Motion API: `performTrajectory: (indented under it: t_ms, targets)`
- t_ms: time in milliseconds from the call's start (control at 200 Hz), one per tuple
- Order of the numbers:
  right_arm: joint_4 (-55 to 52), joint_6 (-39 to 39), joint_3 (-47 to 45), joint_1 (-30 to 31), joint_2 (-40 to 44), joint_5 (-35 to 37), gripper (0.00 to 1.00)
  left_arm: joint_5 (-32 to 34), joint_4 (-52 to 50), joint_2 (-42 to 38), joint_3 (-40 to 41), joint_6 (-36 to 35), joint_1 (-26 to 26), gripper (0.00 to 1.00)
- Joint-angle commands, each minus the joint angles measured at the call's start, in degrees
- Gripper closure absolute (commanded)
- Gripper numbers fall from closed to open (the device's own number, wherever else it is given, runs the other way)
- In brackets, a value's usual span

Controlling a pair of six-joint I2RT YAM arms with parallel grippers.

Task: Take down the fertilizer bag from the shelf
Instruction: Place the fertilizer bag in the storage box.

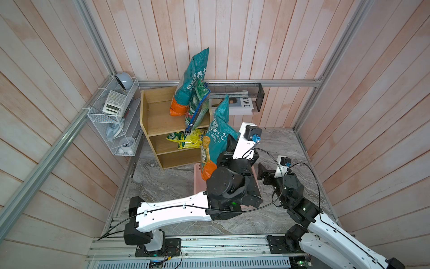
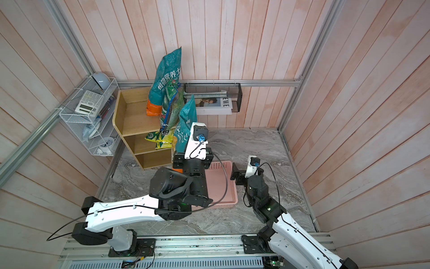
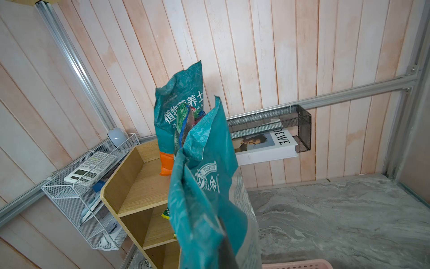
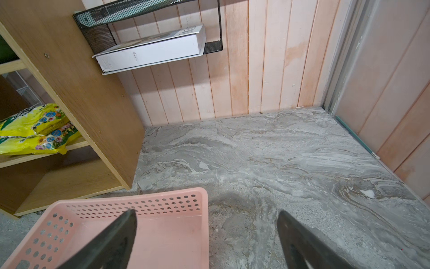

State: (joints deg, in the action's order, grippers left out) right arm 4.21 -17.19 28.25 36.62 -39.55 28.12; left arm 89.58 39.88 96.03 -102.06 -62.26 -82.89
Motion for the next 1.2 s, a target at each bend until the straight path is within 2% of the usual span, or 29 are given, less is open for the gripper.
performTrajectory:
  t_ms: [0, 80, 135, 170, 370, 485, 670, 795, 840, 910, 935, 1030, 1195]
  targets:
    - [-3.57, -1.66, 1.77, -0.31, 0.55, 2.24, 0.02, 8.13, 11.94, 3.55, -2.65, -8.99, -0.74, 1.0]
    - [-4.7, -2.12, 2.42, -0.98, 0.03, 1.16, 0.02, 9.24, 24.69, 8.21, -4.79, -20.64, -0.93, 1.0]
    - [-5.21, -2.59, 2.75, -1.5, -0.49, -0.01, 0.02, 10.79, 38.48, 12.65, -9.02, -35.79, -0.79, 1.0]
    - [-5.33, -2.86, 2.89, -1.84, -0.82, -0.78, 0.02, 12.69, 40.46, 14.43, -11.32, -38.42, -0.21, 1.0]
    - [-6.57, -3.07, 3.31, -2.17, -0.75, -2.06, 0.02, 12.14, 40.44, 16.95, -14.45, -37.91, 1.13, 1.0]
    - [-6.78, -3.15, 2.8, -2.25, 0.99, -2.06, 0.02, 11.41, 40.45, 14.36, -14.84, -36.76, 5.22, 1.0]
    - [-6.47, -2.96, 2.34, -2.17, 1.86, -1.49, 0.02, 11.27, 40.45, 11.21, -20.14, -40.41, 12.04, 1.0]
    - [-6.43, -2.88, 2.85, -2.24, 0.74, -1.63, 0.02, 13.31, 40.43, 14.71, -31.64, -45.74, 17.51, 1.0]
    - [-6.45, -2.85, 3.02, -2.22, 0.4, -1.75, 0.02, 13.85, 40.43, 17.6, -38.06, -47.96, 19.25, 1.0]
    - [-6.67, -2.85, 3.26, -2.17, 0.0, -1.58, 0.02, 13.95, 38.66, 23.82, -53.0, -51.09, 21.04, 1.0]
    - [-6.62, -2.85, 3.24, -2.17, 0.0, -1.5, 0.02, 13.83, 38.23, 23.79, -55.33, -49.92, 21.42, 1.0]
    - [-6.41, -2.85, 3.21, -2.23, 0.25, -1.48, 0.02, 11.58, 33.44, 19.93, -48.69, -41.23, 21.12, 1.0]
    - [-5.86, -2.9, 3.03, -2.21, 0.61, -1.92, 0.02, 7.37, 19.37, 17.19, -44.71, -30.87, 14.05, 1.0]
